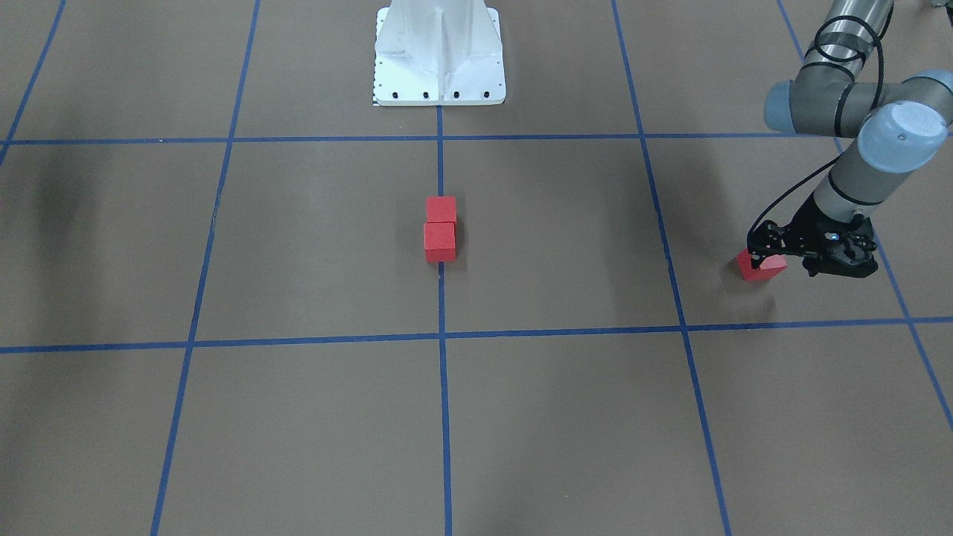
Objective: Form red blocks into L shape at center
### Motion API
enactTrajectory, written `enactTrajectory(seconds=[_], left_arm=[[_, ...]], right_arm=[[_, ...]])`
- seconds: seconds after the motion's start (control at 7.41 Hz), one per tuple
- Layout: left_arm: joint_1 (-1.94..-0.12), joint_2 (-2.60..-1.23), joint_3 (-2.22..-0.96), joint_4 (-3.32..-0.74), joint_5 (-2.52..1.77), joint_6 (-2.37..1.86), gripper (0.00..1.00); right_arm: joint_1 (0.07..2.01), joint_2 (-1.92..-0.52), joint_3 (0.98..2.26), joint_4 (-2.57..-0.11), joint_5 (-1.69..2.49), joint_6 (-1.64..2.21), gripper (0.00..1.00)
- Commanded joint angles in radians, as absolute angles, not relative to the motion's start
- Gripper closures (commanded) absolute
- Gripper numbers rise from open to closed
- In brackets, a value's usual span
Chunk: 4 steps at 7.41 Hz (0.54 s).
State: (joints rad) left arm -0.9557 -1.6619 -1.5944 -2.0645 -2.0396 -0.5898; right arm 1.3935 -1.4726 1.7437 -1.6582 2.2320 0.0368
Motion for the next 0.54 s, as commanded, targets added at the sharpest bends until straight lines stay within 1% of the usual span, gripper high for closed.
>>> enactTrajectory(seconds=[0.0, 0.4], left_arm=[[-0.956, -1.658, -1.591, -2.1, -2.028, -0.595, 0.0], [-0.954, -1.646, -1.586, -2.132, -2.028, -0.659, 0.0]], right_arm=[[1.393, -1.471, 1.744, -1.658, 2.232, 0.037, 0.01], [1.393, -1.471, 1.743, -1.658, 2.232, 0.037, 0.01]])
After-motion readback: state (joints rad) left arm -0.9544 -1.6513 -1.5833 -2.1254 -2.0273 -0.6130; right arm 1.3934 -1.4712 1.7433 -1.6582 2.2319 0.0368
